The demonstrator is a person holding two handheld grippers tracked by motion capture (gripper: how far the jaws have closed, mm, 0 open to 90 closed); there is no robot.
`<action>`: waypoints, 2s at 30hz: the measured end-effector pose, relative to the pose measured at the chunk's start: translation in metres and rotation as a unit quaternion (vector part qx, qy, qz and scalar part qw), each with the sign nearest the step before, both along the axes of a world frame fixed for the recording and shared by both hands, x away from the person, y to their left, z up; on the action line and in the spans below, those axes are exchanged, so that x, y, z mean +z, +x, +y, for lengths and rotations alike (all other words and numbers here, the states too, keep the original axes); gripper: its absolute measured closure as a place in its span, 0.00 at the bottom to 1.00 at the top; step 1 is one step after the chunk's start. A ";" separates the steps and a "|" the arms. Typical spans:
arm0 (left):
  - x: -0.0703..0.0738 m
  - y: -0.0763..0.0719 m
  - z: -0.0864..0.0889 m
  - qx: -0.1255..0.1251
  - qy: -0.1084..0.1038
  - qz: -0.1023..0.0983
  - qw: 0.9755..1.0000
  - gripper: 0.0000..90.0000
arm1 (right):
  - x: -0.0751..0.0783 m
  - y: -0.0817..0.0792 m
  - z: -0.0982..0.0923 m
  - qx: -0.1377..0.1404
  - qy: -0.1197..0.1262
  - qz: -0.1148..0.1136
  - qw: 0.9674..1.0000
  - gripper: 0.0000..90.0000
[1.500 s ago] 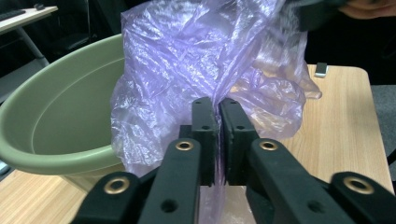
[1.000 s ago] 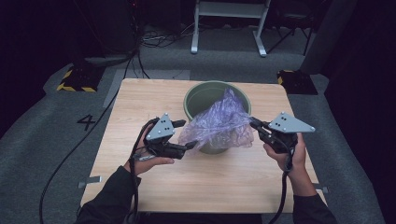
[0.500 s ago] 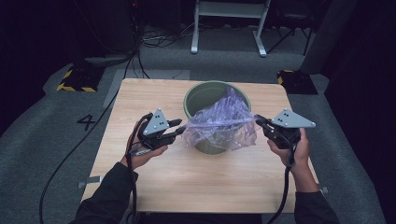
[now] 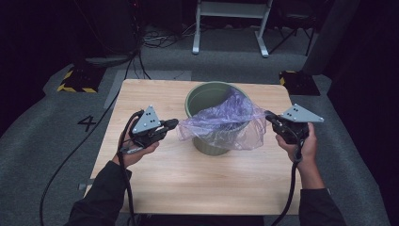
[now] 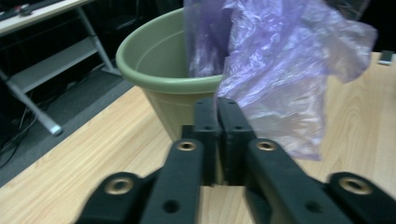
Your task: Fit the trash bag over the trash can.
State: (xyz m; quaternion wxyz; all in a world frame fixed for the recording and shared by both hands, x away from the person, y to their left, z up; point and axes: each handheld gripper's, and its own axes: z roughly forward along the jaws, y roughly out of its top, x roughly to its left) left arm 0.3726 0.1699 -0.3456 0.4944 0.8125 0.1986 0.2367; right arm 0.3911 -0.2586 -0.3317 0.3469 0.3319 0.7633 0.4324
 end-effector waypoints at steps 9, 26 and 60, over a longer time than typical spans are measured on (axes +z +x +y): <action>0.001 0.011 0.005 0.014 -0.029 0.006 0.999 0.91 | 0.005 0.021 0.005 0.003 0.025 0.000 1.000 1.00; 0.022 -0.025 -0.084 -0.092 -0.029 0.019 0.995 0.23 | 0.019 0.015 0.050 0.040 -0.013 -0.010 0.999 1.00; 0.018 0.014 -0.080 -0.041 0.002 0.000 0.999 1.00 | 0.008 -0.028 0.036 0.073 0.057 0.057 0.994 0.23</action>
